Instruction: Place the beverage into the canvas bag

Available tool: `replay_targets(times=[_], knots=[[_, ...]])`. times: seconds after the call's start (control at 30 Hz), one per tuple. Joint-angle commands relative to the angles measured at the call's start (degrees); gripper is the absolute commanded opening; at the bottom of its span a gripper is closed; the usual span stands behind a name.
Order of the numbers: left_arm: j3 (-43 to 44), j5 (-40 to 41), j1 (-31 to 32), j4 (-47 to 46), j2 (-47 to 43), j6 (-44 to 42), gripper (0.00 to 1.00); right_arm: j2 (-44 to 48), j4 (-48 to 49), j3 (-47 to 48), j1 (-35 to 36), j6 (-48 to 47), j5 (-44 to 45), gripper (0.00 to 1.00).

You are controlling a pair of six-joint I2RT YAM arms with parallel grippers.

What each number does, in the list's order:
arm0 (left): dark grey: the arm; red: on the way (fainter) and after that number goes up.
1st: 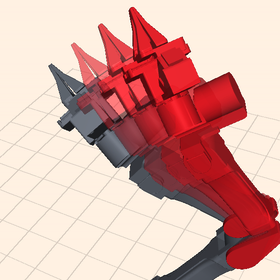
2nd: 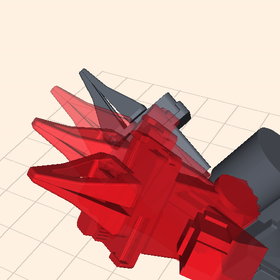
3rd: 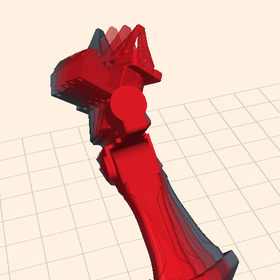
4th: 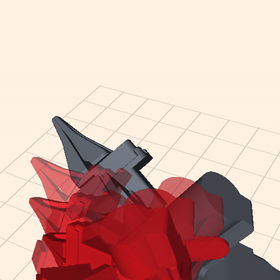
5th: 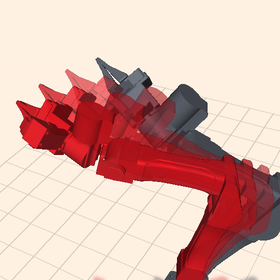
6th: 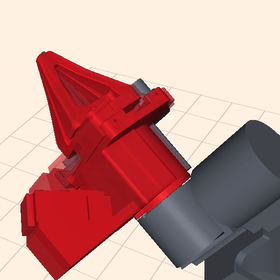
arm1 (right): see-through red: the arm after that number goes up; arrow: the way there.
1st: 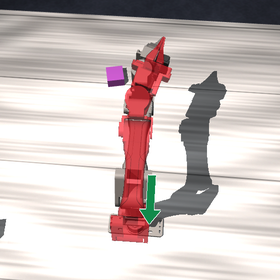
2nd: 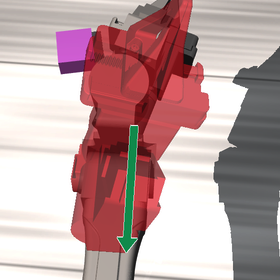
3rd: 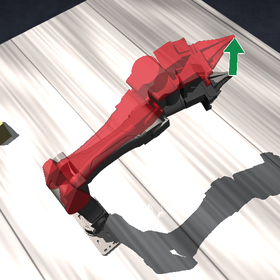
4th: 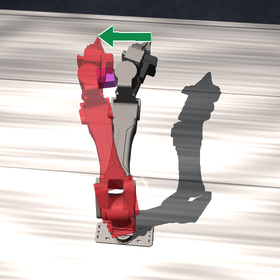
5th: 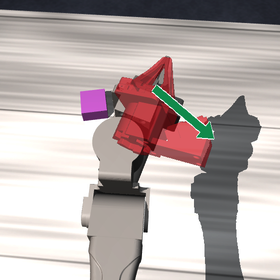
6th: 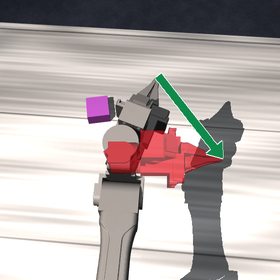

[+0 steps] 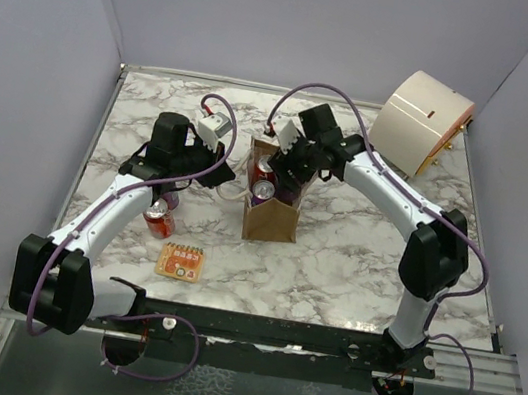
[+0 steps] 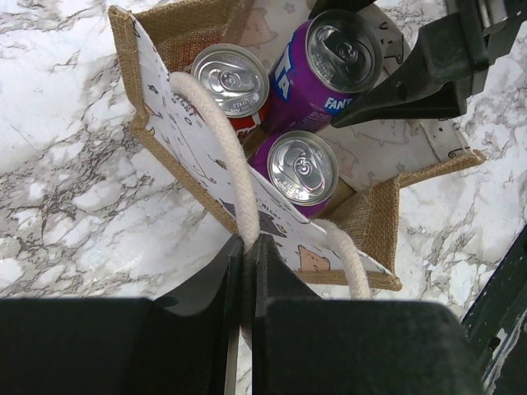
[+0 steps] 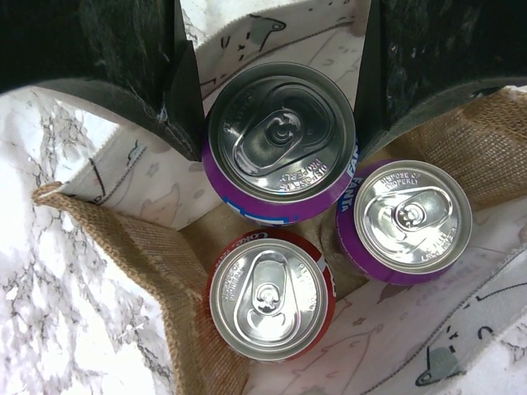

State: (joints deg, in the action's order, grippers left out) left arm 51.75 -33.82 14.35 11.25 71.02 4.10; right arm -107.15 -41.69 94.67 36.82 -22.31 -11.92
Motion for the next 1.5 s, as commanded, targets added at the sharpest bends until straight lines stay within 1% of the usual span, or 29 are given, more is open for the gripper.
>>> replay_targets(times=[0.0,0.37,0.7,0.9,1.1,1.37,1.43,1.47], knots=[[0.13,0.43,0.22,-0.22,-1.41,-1.02,0.00,-0.40,5.57,-0.56,0.27,0.43,-1.35,0.15],[0.11,0.34,0.24,-0.17,-1.42,-0.92,0.00,-1.89,6.04,-1.92,-0.41,0.22,-0.87,0.17],[0.20,0.15,0.23,-0.18,-1.41,-0.85,0.00,-1.47,9.88,-6.67,-0.78,1.90,-2.66,0.26],[0.20,0.15,0.19,-0.23,-1.37,-0.77,0.00,-2.24,10.04,-7.81,-0.78,1.94,-2.75,0.32],[0.08,0.24,0.23,-0.26,-1.81,-0.76,0.00,-2.41,9.23,-7.43,-0.79,1.26,-2.58,0.41],[0.09,0.20,0.24,-0.30,-1.86,-0.68,0.00,-1.73,8.00,-6.30,-0.78,-0.48,-2.89,0.55],[0.11,0.09,0.24,-0.27,-1.70,-0.65,0.00,-1.76,7.76,-5.88,-0.79,-0.88,-2.45,0.60],[0.18,0.05,0.20,-0.27,-1.64,-0.59,0.00,-1.87,7.62,-5.67,-0.81,-1.06,-2.34,0.64]])
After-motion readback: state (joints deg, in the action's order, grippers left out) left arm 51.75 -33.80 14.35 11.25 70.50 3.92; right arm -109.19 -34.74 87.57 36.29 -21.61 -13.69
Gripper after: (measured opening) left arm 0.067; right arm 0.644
